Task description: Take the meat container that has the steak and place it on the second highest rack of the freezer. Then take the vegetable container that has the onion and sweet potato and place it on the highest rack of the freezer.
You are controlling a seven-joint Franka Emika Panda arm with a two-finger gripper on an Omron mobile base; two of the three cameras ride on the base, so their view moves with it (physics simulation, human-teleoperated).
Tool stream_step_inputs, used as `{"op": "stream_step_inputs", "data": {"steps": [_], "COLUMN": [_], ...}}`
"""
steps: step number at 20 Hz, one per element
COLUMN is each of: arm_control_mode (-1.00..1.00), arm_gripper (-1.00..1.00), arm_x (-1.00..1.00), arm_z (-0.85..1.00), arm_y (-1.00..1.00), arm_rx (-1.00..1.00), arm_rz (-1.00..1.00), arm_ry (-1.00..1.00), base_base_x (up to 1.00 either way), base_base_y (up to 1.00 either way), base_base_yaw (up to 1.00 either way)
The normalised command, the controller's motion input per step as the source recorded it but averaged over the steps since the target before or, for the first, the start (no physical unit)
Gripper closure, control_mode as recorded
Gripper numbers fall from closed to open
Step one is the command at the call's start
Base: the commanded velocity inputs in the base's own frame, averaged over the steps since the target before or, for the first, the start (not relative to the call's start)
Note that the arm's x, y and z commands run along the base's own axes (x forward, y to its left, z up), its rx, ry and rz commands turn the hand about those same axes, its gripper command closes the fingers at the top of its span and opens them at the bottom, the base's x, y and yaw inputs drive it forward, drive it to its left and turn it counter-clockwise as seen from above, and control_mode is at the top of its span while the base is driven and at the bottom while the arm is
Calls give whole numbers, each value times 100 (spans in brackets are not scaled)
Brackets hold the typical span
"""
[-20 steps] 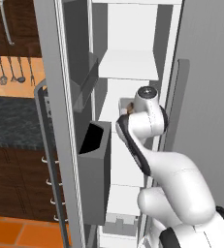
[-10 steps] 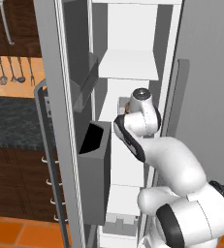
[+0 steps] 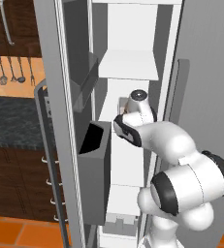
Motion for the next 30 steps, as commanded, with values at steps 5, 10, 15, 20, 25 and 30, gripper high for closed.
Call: {"op": "stream_step_inputs", "data": {"steps": [5,10,15,20,25,30], "arm_control_mode": [-100,-100,-100,-100,-100,-100], "arm_gripper": [100,100,100,100,100,-100], "arm_x": [52,39,34,37,15,0], "arm_z": [-13,-32,-21,0,-1,0], "arm_y": [-9,0,0,0,0,0], "arm_rx": [0,0,0,0,0,0], "arm_rz": [0,0,0,0,0,0], "arm_ry": [0,0,0,0,0,0], "base_base_x": [0,0,0,0,0,0], "base_base_y": [0,0,0,0,0,0], "base_base_yaw": [0,0,0,0,0,0]}}
